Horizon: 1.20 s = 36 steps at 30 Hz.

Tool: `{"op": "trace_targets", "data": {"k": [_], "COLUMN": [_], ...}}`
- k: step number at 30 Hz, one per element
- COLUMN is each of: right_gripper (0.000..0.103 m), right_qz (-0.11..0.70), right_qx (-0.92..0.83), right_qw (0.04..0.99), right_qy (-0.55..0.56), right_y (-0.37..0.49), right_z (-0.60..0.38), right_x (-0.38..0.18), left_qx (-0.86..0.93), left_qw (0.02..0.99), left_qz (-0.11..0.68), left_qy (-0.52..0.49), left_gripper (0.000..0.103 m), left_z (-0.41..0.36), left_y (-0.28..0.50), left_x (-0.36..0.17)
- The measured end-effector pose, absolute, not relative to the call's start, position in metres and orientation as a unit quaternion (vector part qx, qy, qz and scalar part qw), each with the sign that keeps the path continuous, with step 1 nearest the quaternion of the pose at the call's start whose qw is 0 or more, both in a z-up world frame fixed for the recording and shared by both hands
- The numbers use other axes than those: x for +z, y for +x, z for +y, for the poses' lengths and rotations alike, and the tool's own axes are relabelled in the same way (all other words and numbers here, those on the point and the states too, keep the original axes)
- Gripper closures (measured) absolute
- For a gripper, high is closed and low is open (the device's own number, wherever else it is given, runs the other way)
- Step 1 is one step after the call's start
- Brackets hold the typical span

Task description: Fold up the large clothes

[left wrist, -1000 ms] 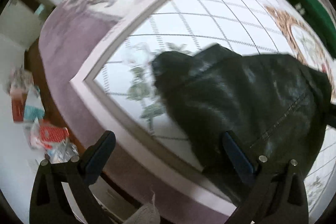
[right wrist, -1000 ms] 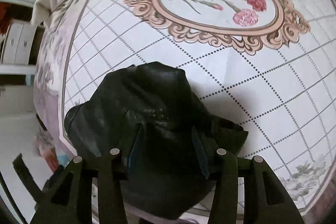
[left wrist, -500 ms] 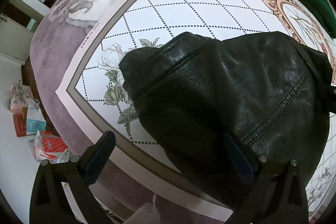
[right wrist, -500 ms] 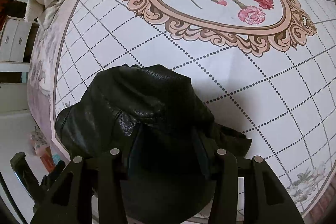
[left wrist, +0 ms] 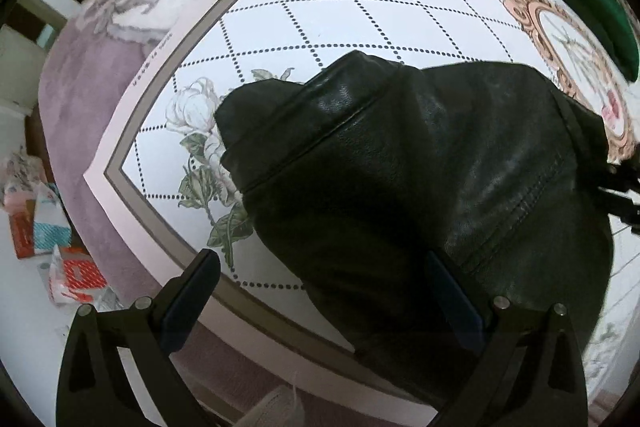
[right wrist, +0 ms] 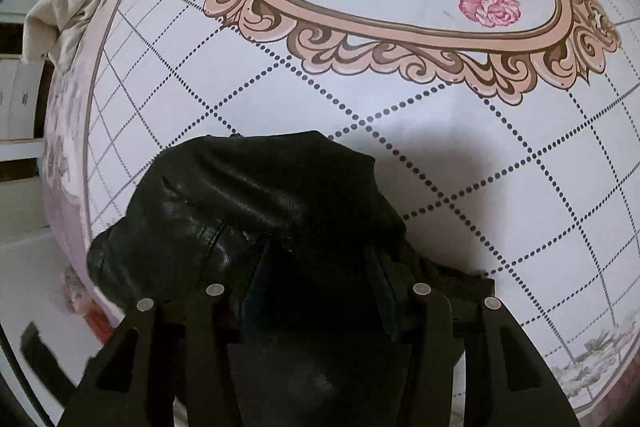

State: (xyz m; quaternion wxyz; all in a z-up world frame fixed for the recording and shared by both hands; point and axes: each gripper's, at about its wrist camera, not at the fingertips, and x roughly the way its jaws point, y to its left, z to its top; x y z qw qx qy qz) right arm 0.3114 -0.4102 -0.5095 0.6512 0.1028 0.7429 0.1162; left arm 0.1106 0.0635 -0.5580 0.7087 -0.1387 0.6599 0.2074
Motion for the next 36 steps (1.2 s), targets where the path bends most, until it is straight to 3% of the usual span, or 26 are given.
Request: {"op": "trace_targets", "data": {"k": [4,5,7,11,18,19,20,22,23,24,25,26,29,36], "right_gripper": [0.049,0.034,0.016,0.015,0.009,0.009,0.008,0.007,0.012,0.021,0.039,0.046,0.055,0.062], "right_qz": [0.718,0.707,0.690,0.689,0.659,0.657,0.656,0.663,0.661,0.658,0.654,0.646,0.637,0.614], "right_qx": [0.153,0.156,0.146,0.123,0.188,0.203,0.220,0.227,0.226,0.227,0.228,0.229,0.219,0.242], "right_qw": [0.662,0.665,0.671,0.656,0.565,0.559,0.549,0.545,0.544,0.544,0.548,0.547,0.553,0.574], "right_qy": [0.155,0.180,0.228,0.283,0.459,0.464,0.468,0.460,0.465,0.468,0.469,0.481,0.490,0.485], "right_y": [0.293,0.282,0.252,0.200,0.171,0.175,0.182,0.194,0.198,0.200,0.201,0.201,0.204,0.222], "right_z": [-0.434,-0.446,-0.474,-0.505,-0.498,-0.489,-0.478,-0.458,-0.453,-0.451,-0.450,-0.449,-0.440,-0.423], "right_x": [-0.473,-0.463,-0.453,-0.482,-0.575,-0.578,-0.581,-0.588,-0.590,-0.590,-0.587,-0.586,-0.575,-0.528], "left_qx": [0.207,0.207,0.201,0.169,0.118,0.115,0.114,0.114,0.114,0.112,0.112,0.107,0.098,0.078], "left_qw": [0.709,0.704,0.690,0.666,0.693,0.700,0.710,0.721,0.732,0.736,0.743,0.749,0.764,0.777], "left_qz": [0.643,0.641,0.638,0.636,0.609,0.603,0.593,0.584,0.568,0.561,0.552,0.546,0.533,0.511], "left_qy": [-0.203,-0.227,-0.277,-0.351,-0.367,-0.364,-0.361,-0.355,-0.359,-0.362,-0.361,-0.360,-0.351,-0.359], "left_gripper": [0.000,0.000,0.000,0.000,0.000,0.005,0.019,0.032,0.045,0.050,0.058,0.069,0.082,0.085], "left_z": [0.086,0.094,0.108,0.127,0.130,0.128,0.126,0.127,0.127,0.126,0.127,0.127,0.128,0.138], "left_y": [0.091,0.085,0.075,0.073,0.101,0.105,0.109,0.117,0.120,0.123,0.126,0.129,0.137,0.152], "left_x": [-0.536,-0.534,-0.539,-0.569,-0.591,-0.590,-0.587,-0.585,-0.581,-0.579,-0.575,-0.571,-0.559,-0.521]}}
